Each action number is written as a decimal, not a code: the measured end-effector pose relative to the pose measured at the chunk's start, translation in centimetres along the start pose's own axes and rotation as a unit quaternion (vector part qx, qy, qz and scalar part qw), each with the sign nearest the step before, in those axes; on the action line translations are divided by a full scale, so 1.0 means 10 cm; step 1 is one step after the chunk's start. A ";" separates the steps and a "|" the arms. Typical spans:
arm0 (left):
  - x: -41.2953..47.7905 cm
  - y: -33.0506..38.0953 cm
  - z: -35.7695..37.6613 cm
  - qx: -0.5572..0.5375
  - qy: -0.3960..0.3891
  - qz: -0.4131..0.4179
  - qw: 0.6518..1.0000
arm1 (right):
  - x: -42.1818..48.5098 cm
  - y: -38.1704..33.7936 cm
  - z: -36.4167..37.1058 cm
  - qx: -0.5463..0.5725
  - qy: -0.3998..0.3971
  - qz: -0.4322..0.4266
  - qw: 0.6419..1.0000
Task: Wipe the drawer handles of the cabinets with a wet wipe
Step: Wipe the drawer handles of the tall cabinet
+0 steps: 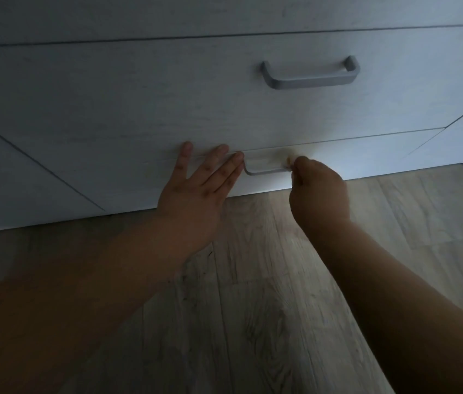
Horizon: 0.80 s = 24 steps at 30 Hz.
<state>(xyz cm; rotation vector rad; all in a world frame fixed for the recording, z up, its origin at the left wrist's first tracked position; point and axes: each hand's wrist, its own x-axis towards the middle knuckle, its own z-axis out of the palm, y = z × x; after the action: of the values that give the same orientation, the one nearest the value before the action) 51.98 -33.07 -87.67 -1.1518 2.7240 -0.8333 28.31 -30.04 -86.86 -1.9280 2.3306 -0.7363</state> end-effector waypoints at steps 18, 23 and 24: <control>0.06 0.07 -0.18 -0.020 -0.085 0.019 0.996 | -0.23 -0.06 0.13 0.241 0.044 0.246 0.938; 0.04 0.00 -0.08 -0.035 0.004 0.019 0.999 | 0.00 -0.09 0.04 0.360 0.006 0.323 0.875; 0.04 -0.01 -0.06 -0.048 0.019 0.018 0.999 | 0.05 -0.08 0.02 0.378 -0.011 0.348 0.858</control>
<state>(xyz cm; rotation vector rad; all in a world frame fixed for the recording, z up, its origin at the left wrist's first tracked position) 51.58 -33.14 -87.07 -1.1108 2.8347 -0.7351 29.00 -30.66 -86.56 -0.6993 2.0014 -1.2359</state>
